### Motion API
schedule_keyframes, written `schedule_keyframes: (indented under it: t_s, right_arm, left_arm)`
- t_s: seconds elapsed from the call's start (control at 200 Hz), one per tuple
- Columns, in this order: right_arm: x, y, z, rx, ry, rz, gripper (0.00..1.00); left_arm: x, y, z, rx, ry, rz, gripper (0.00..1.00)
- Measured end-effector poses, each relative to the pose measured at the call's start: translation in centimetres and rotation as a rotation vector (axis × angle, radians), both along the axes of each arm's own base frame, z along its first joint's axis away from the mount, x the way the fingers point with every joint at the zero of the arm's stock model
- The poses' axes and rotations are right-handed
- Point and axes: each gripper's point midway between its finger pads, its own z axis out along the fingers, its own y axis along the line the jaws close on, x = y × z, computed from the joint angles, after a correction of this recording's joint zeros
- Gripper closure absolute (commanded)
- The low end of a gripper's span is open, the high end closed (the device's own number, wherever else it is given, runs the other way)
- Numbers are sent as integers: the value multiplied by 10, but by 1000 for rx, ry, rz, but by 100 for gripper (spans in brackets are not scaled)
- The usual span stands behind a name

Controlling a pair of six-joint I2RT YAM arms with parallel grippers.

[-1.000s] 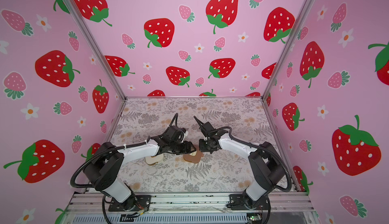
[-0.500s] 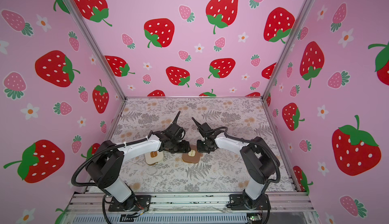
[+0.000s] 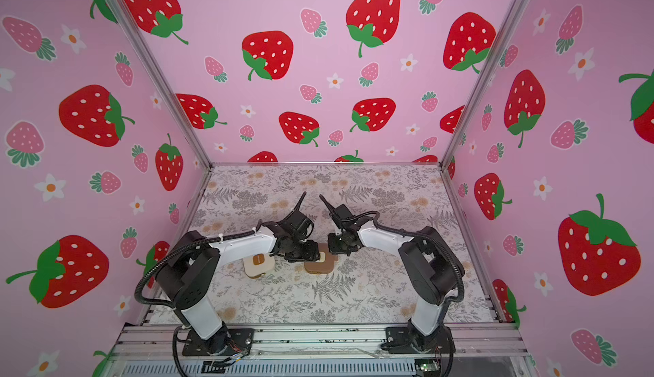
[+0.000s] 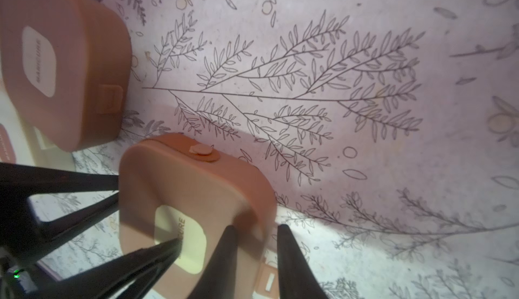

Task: Organize nail clipper sets
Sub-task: Close the storage box at the center of the board.

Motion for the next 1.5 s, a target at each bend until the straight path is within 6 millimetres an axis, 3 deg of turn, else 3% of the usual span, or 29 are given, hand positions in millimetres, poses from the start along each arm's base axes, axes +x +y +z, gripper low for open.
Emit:
schedule_keyframes:
  t_s: [0.075, 0.2, 0.35, 0.59, 1.501]
  right_arm:
    - [-3, -5, 0, -22, 1, 6, 65]
    - [-10, -11, 6, -45, 1, 17, 78]
    - [-16, -7, 11, -39, -2, 29, 78]
    - [-25, -2, 4, -48, 19, 43, 81]
    - [-39, 7, -16, 31, 30, -113, 71]
  left_arm:
    - [0, -1, 0, -3, 2, -1, 36]
    - [0, -1, 0, -3, 3, 0, 36]
    - [0, -1, 0, -4, 4, 2, 36]
    - [0, -1, 0, -5, 7, 8, 36]
    - [-1, 4, -1, 8, 20, 23, 36]
